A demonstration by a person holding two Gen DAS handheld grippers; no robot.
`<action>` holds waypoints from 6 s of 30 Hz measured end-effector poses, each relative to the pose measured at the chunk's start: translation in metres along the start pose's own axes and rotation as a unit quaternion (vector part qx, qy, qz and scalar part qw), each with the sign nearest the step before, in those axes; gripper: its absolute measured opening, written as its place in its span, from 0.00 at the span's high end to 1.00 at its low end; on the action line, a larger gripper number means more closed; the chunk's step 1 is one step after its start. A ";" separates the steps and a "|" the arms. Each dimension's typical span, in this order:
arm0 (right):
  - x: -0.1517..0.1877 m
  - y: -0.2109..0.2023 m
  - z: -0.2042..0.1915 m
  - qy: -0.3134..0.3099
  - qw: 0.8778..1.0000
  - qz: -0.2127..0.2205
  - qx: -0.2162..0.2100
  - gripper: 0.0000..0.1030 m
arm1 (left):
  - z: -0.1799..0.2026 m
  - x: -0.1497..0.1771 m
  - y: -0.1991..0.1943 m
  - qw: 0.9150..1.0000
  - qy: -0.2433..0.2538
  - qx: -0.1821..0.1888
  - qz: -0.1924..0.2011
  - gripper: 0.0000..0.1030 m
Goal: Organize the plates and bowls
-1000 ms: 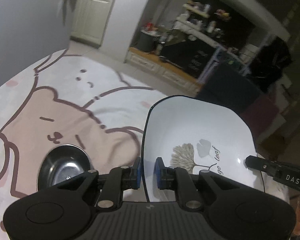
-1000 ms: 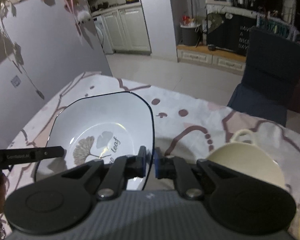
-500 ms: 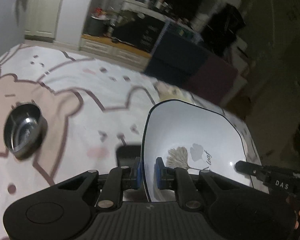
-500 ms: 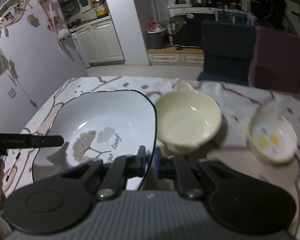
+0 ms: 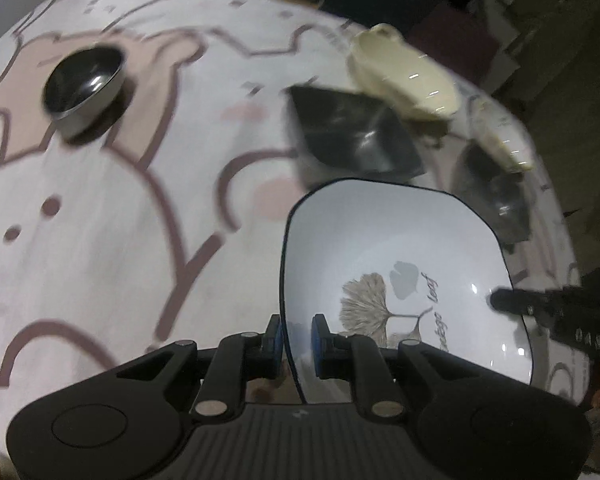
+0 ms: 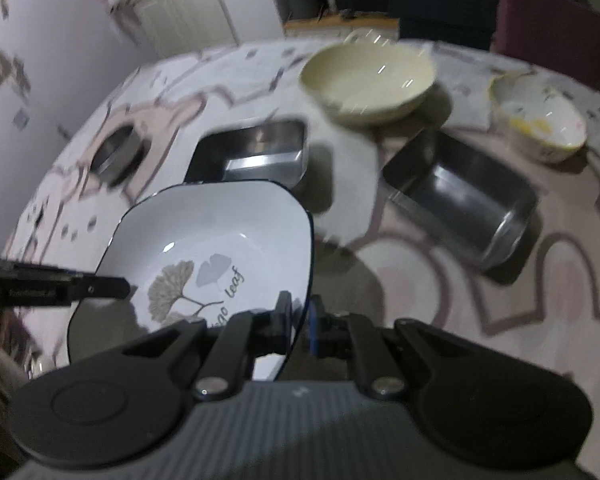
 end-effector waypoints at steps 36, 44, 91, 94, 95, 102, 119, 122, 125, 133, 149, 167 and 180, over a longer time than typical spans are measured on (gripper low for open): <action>-0.028 0.084 -0.002 0.010 0.998 -0.059 0.019 0.88 | -0.021 -0.041 0.041 0.997 0.010 -0.061 0.039 0.85; -0.017 0.080 -0.008 0.003 0.998 -0.068 0.015 0.88 | -0.023 -0.030 0.037 0.997 0.018 -0.062 0.034 0.85; -0.035 0.024 -0.002 0.076 0.996 0.053 -0.002 0.00 | -0.007 -0.047 0.005 0.990 0.060 -0.079 0.100 0.00; -0.053 0.008 0.004 0.086 0.991 0.100 -0.012 0.00 | 0.000 -0.059 -0.006 0.988 0.058 -0.078 0.122 0.00; -0.059 0.003 0.006 0.088 0.990 0.113 -0.013 0.00 | 0.003 -0.064 -0.010 0.987 0.057 -0.078 0.131 0.00; -0.106 -0.018 0.026 0.127 0.972 0.197 -0.028 0.00 | 0.023 -0.107 -0.039 0.979 0.052 -0.065 0.186 0.00; -0.177 0.042 0.112 0.314 0.909 0.260 -0.086 0.11 | 0.062 -0.200 -0.028 0.972 0.051 -0.042 0.227 0.00; -0.176 0.064 0.118 0.335 0.908 0.233 -0.091 0.35 | 0.061 -0.205 -0.017 0.974 0.046 -0.040 0.218 0.00; -0.173 0.078 0.123 0.338 0.913 0.216 -0.071 0.42 | 0.061 -0.209 -0.006 0.976 0.043 -0.041 0.212 0.00; -0.164 0.091 0.140 0.350 0.913 0.201 -0.055 0.79 | 0.072 -0.219 0.007 0.975 0.045 -0.034 0.216 0.00; -0.194 0.068 0.210 0.343 0.906 0.249 0.005 0.91 | 0.106 -0.253 0.024 0.968 0.088 -0.049 0.229 0.00; -0.226 0.056 0.233 0.314 0.912 0.262 -0.018 0.85 | 0.137 -0.351 0.088 0.978 0.073 0.063 0.187 0.31; -0.227 0.057 0.235 0.321 0.915 0.243 -0.027 0.85 | 0.134 -0.377 0.141 0.987 0.064 0.016 0.149 0.64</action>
Point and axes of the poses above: each gripper's, at about its wrist camera, not at the fingertips, and y roughly the way its jaws point, z to its right, x to its underside, the point moved 10 cm from there along y, roughly the way its jaws point, and after that the axes turned 15 degrees about -x, right-handed, at the moved point
